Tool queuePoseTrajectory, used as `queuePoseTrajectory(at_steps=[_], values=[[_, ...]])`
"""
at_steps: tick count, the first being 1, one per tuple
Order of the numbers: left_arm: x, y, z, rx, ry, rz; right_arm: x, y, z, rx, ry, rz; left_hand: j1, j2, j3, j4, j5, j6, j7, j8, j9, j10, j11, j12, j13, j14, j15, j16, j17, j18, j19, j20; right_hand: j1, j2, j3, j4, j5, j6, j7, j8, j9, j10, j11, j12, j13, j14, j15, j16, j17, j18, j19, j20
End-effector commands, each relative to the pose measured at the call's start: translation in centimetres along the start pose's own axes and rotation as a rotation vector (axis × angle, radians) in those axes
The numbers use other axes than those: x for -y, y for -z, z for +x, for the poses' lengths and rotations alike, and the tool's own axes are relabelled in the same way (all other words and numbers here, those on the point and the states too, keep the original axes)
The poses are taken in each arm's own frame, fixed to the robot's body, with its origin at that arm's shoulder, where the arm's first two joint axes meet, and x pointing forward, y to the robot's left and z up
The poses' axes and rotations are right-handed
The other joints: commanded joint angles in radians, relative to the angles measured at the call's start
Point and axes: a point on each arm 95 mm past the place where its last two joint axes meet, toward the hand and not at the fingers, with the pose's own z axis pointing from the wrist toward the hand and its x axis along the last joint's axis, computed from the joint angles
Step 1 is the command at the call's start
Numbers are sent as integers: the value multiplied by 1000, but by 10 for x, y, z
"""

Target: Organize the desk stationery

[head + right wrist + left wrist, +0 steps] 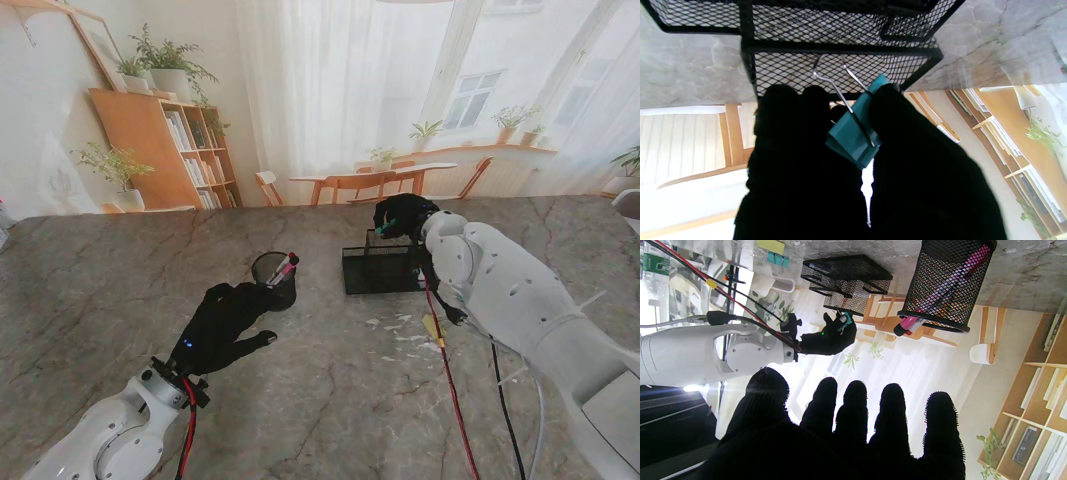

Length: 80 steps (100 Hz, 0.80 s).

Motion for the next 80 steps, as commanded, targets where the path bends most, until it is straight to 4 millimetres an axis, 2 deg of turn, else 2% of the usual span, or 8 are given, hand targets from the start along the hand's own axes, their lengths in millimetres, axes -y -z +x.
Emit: queuePoseTrajectory(at_steps=[1, 14, 37, 45, 54, 63, 69, 80], values=[[-2, 1, 2, -4, 10, -2, 3, 1, -2, 1, -4, 20, 11, 71, -21, -69, 16, -18, 10, 11, 10, -17, 1, 10, 23, -19, 5, 0, -5, 4, -2, 20, 38, 43, 47, 93, -35, -65, 49, 2, -5, -13, 50, 11, -28, 0, 42, -1, -27, -5, 30, -4], [-2, 1, 2, -4, 10, -1, 3, 1, -3, -12, 9, 26, 10, 71, -21, -69, 17, -18, 11, 12, 10, -17, 1, 10, 24, -21, 5, 0, -4, 4, -2, 20, -21, 4, 86, 95, -58, -62, 2, 17, -80, -8, 79, -13, -87, -1, 66, 6, -109, 55, 88, 53], [-2, 0, 2, -4, 11, -2, 5, 3, -5, -16, 23, 33, 12, 73, -21, -70, 18, -18, 11, 12, 11, -17, 1, 10, 24, -20, 5, 1, -3, 4, -1, 20, -77, -21, 119, 97, -65, -47, -61, 52, -143, -8, 108, -44, -135, -3, 89, 9, -178, 92, 110, 119], [-2, 0, 2, -4, 12, -2, 6, 5, -5, -18, 28, 37, 13, 73, -21, -70, 18, -19, 11, 12, 11, -17, 1, 10, 24, -18, 6, 1, -3, 4, -1, 20, -103, -23, 133, 97, -65, -41, -97, 80, -162, -8, 120, -82, -149, -5, 96, 11, -199, 106, 112, 156], [-3, 0, 2, -2, 13, -3, 7, 7, -6, -18, 28, 37, 14, 75, -21, -70, 17, -18, 11, 12, 12, -17, 1, 10, 24, -20, 5, 1, -4, 4, -2, 20, -143, -8, 132, 112, -80, -27, -141, 93, -198, -4, 111, -92, -186, 5, 97, 15, -248, 131, 119, 181], [-3, 0, 2, -1, 16, -5, 6, 11, -5, -19, 28, 33, 14, 76, -22, -70, 18, -19, 11, 12, 12, -17, 1, 11, 26, -20, 6, 1, -3, 4, -2, 20, -196, 16, 127, 137, -88, -14, -212, 139, -231, 4, 99, -99, -218, 17, 95, 18, -296, 150, 118, 220], [-3, 0, 2, -2, 17, -5, 5, 13, -4, -18, 22, 24, 14, 75, -22, -70, 18, -19, 11, 12, 11, -17, 1, 10, 24, -19, 6, 1, -3, 3, -2, 20, -251, 43, 112, 183, -97, -6, -267, 168, -253, 13, 83, -101, -241, 33, 95, 22, -329, 170, 123, 244], [-3, 0, 2, -3, 17, -5, 0, 17, -2, -26, 25, 7, 14, 77, -21, -70, 18, -20, 11, 12, 11, -18, 1, 10, 24, -21, 5, 0, -3, 4, -1, 20, -309, 71, 58, 190, -103, 2, -303, 201, -266, 25, 68, -101, -252, 57, 101, 28, -353, 189, 136, 270]])
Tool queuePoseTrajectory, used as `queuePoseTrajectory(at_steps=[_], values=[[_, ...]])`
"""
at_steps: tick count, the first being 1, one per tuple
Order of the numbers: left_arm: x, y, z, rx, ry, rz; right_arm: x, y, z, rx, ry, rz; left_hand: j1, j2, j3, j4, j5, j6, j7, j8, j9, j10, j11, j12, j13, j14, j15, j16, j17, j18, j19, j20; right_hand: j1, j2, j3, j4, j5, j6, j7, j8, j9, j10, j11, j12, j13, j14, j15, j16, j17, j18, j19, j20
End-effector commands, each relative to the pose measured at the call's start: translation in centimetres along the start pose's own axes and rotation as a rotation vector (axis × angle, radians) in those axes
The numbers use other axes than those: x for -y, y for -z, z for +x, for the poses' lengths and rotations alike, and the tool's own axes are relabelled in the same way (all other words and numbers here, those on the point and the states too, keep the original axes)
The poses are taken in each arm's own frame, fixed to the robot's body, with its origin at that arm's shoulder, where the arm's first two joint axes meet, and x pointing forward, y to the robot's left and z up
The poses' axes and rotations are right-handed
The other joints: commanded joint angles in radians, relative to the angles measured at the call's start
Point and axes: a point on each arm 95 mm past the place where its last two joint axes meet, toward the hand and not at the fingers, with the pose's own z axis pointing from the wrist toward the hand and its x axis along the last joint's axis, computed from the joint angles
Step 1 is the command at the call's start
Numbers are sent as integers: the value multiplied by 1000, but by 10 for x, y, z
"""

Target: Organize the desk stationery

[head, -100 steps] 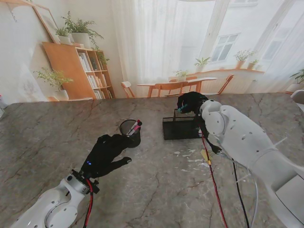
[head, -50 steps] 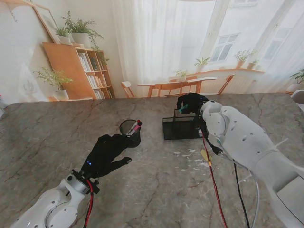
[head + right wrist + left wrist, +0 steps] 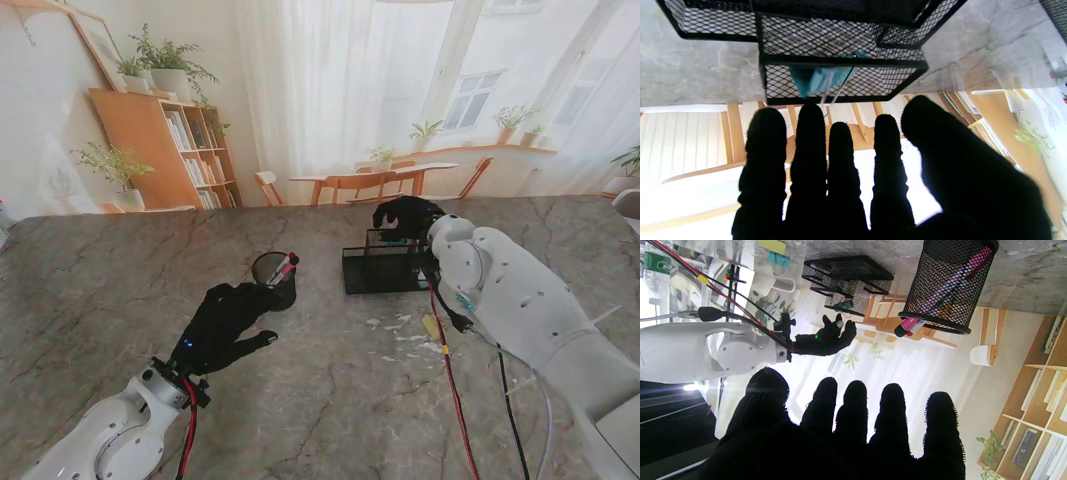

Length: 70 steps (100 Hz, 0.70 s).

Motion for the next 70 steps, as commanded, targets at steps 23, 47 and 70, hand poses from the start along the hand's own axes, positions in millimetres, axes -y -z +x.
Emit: queuePoseTrajectory(at_steps=[23, 47, 70], values=[[-2, 1, 2, -6, 11, 4, -7, 10, 4, -22, 9, -2, 13, 77, -22, -70, 18, -19, 11, 12, 11, -17, 1, 11, 24, -20, 6, 1, -3, 5, -1, 20, -86, 141, -189, 46, -38, 20, -93, 60, -33, 30, -62, -12, -47, 39, -3, 24, -59, 61, 33, 51], [-2, 1, 3, -8, 12, 10, -28, 33, 18, -54, -42, -92, 11, 79, -22, -70, 18, -19, 11, 12, 10, -17, 1, 10, 24, -19, 5, 1, -3, 4, -1, 20, -162, 311, -361, 70, -173, 46, -264, 30, -148, 32, -256, -77, -250, 91, -211, -29, -375, 123, -105, 43], [-2, 1, 4, -13, 20, 12, -39, 80, 9, -66, 13, -72, 9, 79, -22, -70, 18, -19, 11, 12, 11, -16, 1, 10, 24, -19, 5, 0, -3, 5, -1, 20, -225, 331, -355, 69, -306, 64, -361, 14, -262, 17, -396, -111, -404, 87, -415, -72, -603, 90, -281, -66]])
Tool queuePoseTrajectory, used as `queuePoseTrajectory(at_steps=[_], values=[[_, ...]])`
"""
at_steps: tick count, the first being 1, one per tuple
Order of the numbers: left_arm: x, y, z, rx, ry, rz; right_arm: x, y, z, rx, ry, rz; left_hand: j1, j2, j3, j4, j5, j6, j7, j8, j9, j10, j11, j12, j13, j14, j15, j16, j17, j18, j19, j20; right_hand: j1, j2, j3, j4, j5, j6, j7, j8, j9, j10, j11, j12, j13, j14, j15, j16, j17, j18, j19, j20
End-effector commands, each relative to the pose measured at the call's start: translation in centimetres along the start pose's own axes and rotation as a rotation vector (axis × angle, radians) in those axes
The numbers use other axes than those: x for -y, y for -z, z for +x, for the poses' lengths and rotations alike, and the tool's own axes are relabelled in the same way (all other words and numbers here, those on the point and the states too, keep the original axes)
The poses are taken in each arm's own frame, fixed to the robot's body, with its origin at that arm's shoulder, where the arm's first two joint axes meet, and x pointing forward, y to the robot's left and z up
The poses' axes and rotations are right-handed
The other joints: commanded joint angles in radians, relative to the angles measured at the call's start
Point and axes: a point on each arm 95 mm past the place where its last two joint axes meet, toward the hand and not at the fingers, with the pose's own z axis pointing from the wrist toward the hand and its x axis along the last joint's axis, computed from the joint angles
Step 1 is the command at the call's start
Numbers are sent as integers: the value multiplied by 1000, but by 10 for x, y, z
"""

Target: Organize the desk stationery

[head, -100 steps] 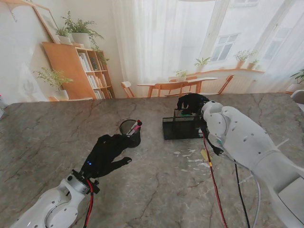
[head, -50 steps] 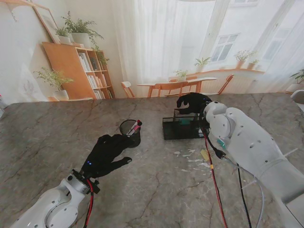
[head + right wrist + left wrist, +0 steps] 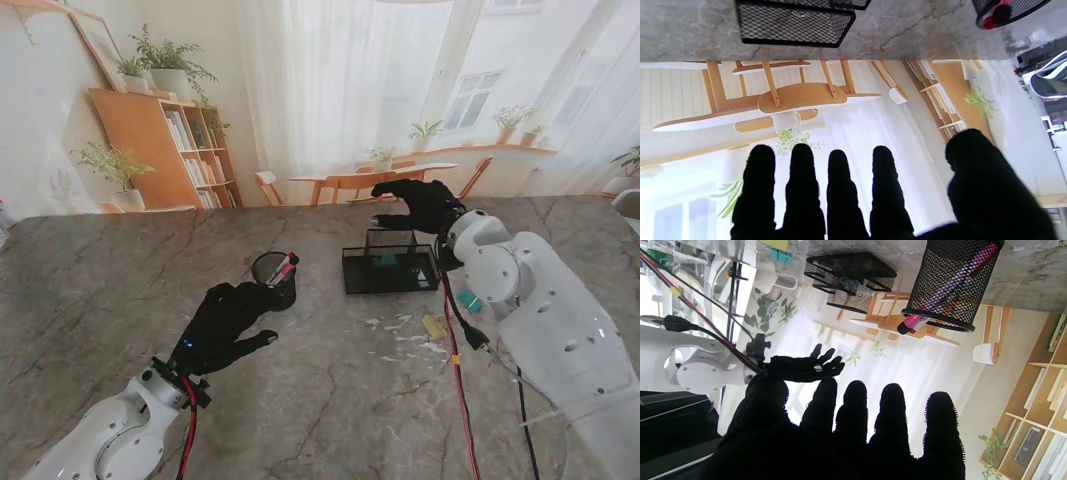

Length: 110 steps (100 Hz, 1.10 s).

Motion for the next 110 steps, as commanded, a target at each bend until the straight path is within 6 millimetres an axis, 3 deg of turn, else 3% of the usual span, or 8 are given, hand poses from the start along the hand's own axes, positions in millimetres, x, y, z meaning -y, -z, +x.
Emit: queuePoseTrajectory(at_steps=[1, 14, 31, 47, 63, 73, 92, 110], values=[[-3, 1, 3, -5, 15, 0, 8, 16, -13, 14, 31, 38, 12, 58, -11, -69, 18, -19, 11, 12, 11, -17, 1, 10, 25, -19, 5, 1, -3, 5, -1, 20, -39, 25, -8, 29, -57, 10, -38, -18, -47, -4, -43, -20, -48, 5, -44, -17, -67, -11, -53, -40], [-3, 0, 5, -11, 20, 4, 16, 46, -26, 44, 56, 124, 12, 58, -10, -69, 19, -19, 11, 12, 11, -17, 1, 10, 25, -20, 6, 1, -4, 5, -2, 20, -77, 21, 3, 26, -130, 6, -84, -20, -115, -7, -98, -29, -119, -14, -144, -31, -129, -52, -135, -94], [-2, 0, 8, -17, 26, 11, 35, 80, -40, 66, 77, 234, 12, 60, -10, -69, 18, -20, 11, 12, 11, -18, 1, 10, 25, -21, 6, 1, -3, 5, -2, 20, -100, 8, 18, 24, -190, 15, -117, -15, -177, 5, -124, -29, -154, -24, -217, -25, -134, -74, -186, -99], [-2, -1, 10, -26, 30, 18, 56, 101, -47, 48, 106, 283, 12, 60, -10, -69, 18, -18, 11, 12, 12, -17, 1, 10, 27, -20, 6, 1, -2, 5, -2, 20, -69, -38, 52, 24, -182, 15, -101, 30, -148, 11, -92, 16, -83, -26, -228, 38, -54, -66, -130, 32], [-2, -1, 11, -31, 34, 21, 80, 114, -53, 4, 194, 314, 12, 60, -10, -69, 17, -19, 11, 12, 11, -17, 1, 10, 27, -19, 6, 1, -2, 5, -3, 20, 58, -146, 73, 35, -159, 54, -51, 73, -81, 7, -20, 90, -4, -38, -154, 79, 18, -79, 4, 86], [-2, -1, 12, -34, 34, 22, 95, 120, -58, -39, 219, 338, 11, 61, -10, -69, 18, -19, 11, 13, 11, -18, 1, 10, 28, -20, 6, 1, -2, 4, -2, 20, 99, -197, 98, 40, -137, 79, -31, 90, -56, -20, 27, 126, -22, -69, 7, 112, 55, -91, 59, 82], [-3, -2, 13, -40, 36, 24, 114, 128, -63, -140, 259, 439, 11, 62, -11, -69, 19, -19, 11, 13, 11, -17, 1, 10, 28, -18, 7, 2, -2, 5, -2, 21, 139, -246, 146, 46, -106, 159, -40, 85, -81, -30, 57, 114, -68, -81, 137, 60, 39, -99, 46, 44], [-4, -5, 16, -50, 41, 19, 127, 126, -68, -170, 288, 499, 11, 61, -11, -69, 20, -20, 12, 13, 13, -18, 1, 11, 32, -21, 8, 2, 0, 5, -1, 21, 131, -322, 356, 34, -159, 191, -68, 90, -148, -14, 61, 79, -122, -74, 124, 23, 15, -105, 53, 20]])
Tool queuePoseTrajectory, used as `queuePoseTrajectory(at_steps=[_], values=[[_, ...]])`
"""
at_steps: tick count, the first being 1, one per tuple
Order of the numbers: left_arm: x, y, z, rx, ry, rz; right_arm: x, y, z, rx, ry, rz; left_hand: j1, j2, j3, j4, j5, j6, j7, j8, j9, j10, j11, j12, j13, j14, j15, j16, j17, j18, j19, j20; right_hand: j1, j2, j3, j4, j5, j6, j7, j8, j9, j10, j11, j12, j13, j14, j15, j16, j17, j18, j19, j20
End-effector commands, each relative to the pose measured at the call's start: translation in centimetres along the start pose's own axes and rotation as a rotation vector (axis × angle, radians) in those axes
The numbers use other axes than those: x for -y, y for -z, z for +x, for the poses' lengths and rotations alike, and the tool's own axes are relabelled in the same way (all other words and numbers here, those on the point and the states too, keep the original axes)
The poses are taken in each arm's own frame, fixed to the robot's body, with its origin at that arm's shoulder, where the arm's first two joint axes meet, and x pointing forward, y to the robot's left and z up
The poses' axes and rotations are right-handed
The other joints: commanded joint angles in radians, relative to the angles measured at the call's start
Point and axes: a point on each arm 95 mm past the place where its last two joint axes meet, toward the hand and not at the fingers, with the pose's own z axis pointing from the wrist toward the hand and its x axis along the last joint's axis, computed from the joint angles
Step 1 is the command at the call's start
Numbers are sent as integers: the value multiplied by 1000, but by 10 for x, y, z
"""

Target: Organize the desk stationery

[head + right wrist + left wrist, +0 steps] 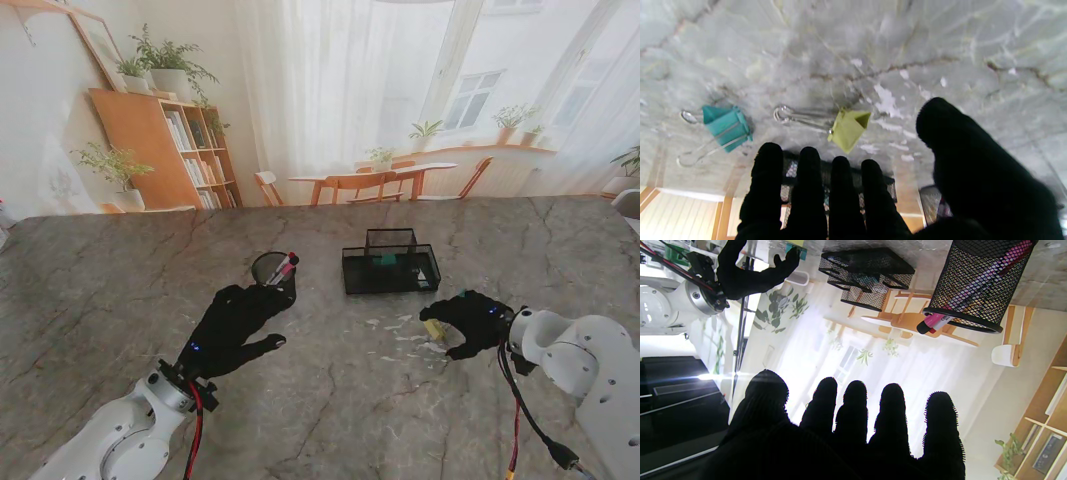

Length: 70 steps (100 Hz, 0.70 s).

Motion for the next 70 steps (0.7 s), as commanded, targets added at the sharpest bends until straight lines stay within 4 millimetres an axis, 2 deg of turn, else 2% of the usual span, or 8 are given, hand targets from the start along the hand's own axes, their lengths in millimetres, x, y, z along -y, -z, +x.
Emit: queuePoseTrajectory(at_steps=[1, 19, 47, 58, 70], values=[[-1, -2, 4, -10, 12, 2, 7, -2, -3, 2, 10, 28, 12, 61, -11, -69, 20, -20, 12, 13, 13, -18, 2, 11, 31, -21, 8, 2, 0, 4, -2, 21, 3, -46, 68, 20, -44, 29, -22, 24, -40, 13, 14, -12, -35, -3, 6, -12, -17, -19, 10, -16], [-2, -4, 5, -16, 17, -5, 10, -14, -4, 5, 39, 28, 12, 61, -10, -69, 19, -19, 11, 13, 12, -18, 1, 10, 31, -21, 8, 3, -1, 5, -2, 21, 20, -72, 125, 9, -87, 32, -24, 48, -87, 22, 40, -12, -59, 4, 34, -12, -18, -22, 37, -8], [-2, -4, 5, -13, 17, -9, 11, -30, -7, 22, 45, -6, 14, 61, -9, -69, 18, -19, 11, 13, 10, -17, 0, 10, 32, -20, 8, 3, -2, 5, -2, 21, 25, -61, 116, 1, -86, 25, -13, 70, -94, 22, 102, -8, -43, 6, 97, -7, 5, -25, 78, 12], [-2, -4, 5, -13, 15, -10, 13, -34, -8, 22, 42, 0, 12, 61, -11, -69, 18, -18, 11, 13, 11, -17, 1, 10, 33, -21, 9, 4, -1, 4, -2, 21, 35, -64, 119, 1, -65, 19, -1, 76, -75, 19, 131, -1, -28, 1, 115, -4, 22, -29, 91, 19], [-2, -4, 5, -12, 16, -11, 18, -40, -9, 21, 33, -6, 13, 61, -11, -69, 19, -20, 12, 13, 12, -18, 1, 11, 32, -19, 8, 4, -2, 5, -2, 21, 49, -72, 129, -3, 14, 19, 44, 88, -14, 13, 216, 20, 23, -16, 174, 9, 68, -35, 122, 38]])
